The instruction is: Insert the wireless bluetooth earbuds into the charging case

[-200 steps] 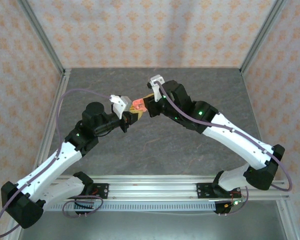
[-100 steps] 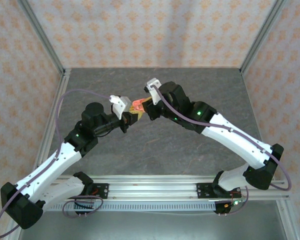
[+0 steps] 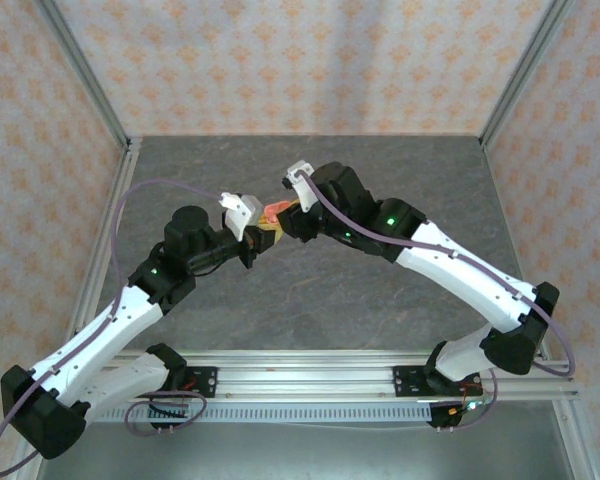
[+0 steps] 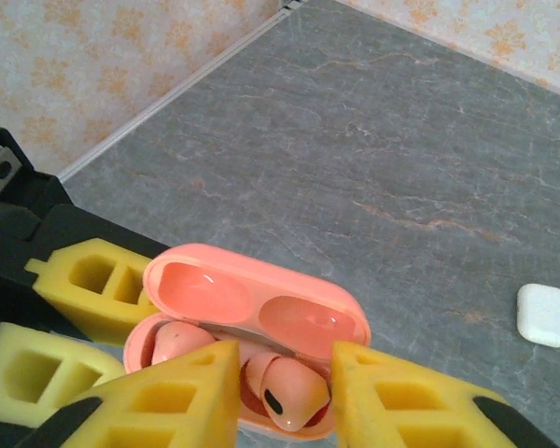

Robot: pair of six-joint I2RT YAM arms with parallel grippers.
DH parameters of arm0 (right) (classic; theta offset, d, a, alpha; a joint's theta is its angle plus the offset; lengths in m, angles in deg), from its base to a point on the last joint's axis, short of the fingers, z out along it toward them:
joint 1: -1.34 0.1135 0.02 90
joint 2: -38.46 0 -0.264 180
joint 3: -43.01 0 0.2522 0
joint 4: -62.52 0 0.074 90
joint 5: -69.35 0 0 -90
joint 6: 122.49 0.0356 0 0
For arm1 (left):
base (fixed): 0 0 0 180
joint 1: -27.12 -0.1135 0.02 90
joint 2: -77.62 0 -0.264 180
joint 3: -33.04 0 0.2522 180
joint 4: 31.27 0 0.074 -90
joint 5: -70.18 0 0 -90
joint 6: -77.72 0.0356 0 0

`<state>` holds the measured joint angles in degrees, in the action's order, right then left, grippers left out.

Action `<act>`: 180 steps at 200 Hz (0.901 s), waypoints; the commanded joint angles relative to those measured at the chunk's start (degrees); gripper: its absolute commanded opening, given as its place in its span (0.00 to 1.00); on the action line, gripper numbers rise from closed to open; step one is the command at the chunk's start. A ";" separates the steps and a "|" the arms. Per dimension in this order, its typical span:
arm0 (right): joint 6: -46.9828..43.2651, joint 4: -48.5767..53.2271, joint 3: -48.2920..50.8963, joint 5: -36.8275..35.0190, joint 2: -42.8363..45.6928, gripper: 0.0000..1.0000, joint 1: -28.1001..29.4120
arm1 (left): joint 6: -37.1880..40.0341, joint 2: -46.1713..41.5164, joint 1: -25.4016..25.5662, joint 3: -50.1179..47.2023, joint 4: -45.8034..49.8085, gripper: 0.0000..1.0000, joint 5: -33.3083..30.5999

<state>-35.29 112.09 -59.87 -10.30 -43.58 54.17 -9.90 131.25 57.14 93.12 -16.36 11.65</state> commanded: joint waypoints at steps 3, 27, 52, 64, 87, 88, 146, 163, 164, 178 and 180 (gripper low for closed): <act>1.12 3.14 -2.43 1.18 0.47 0.42 0.64 | -0.60 -1.16 0.30 0.27 -4.22 0.00 0.97; 1.81 4.70 -4.15 -1.38 0.55 0.46 0.74 | -0.56 -1.24 0.35 0.17 -4.14 0.00 1.18; 3.56 5.46 -6.12 -1.81 0.96 0.48 0.58 | -0.13 -1.81 0.30 0.09 -3.53 0.00 1.32; 4.92 4.48 -6.33 -0.89 1.71 0.50 0.25 | 0.16 -2.20 0.37 -0.08 -3.05 0.00 1.41; 7.77 2.80 -6.54 1.99 3.15 0.51 -1.03 | 0.52 -2.99 0.35 -0.34 -2.64 0.00 1.75; 7.93 2.74 -6.61 2.11 3.22 0.51 -1.14 | 0.52 -3.04 0.32 -0.30 -2.60 0.00 1.75; 18.51 0.23 -5.01 14.73 3.35 0.49 -8.78 | 1.14 -3.53 0.30 -0.06 -3.59 0.00 9.65; 22.04 -1.92 -3.60 20.21 2.69 0.47 -10.52 | 0.63 -3.31 0.35 -0.03 -5.06 0.00 12.55; 22.22 -2.08 -3.51 20.53 2.64 0.47 -10.63 | 0.62 -3.29 0.33 -0.02 -5.12 0.00 12.78; 24.58 -3.81 -2.45 24.46 2.02 0.41 -11.60 | 0.31 -2.94 0.30 0.40 -5.78 0.00 14.63; 24.86 -3.99 -2.28 24.94 1.92 0.39 -11.79 | 0.32 -2.92 0.30 0.42 -5.80 0.00 14.84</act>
<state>-17.22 112.73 -64.09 4.58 -41.02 43.68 -9.45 128.38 57.14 93.12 -18.18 20.50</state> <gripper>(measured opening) 0.446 0.133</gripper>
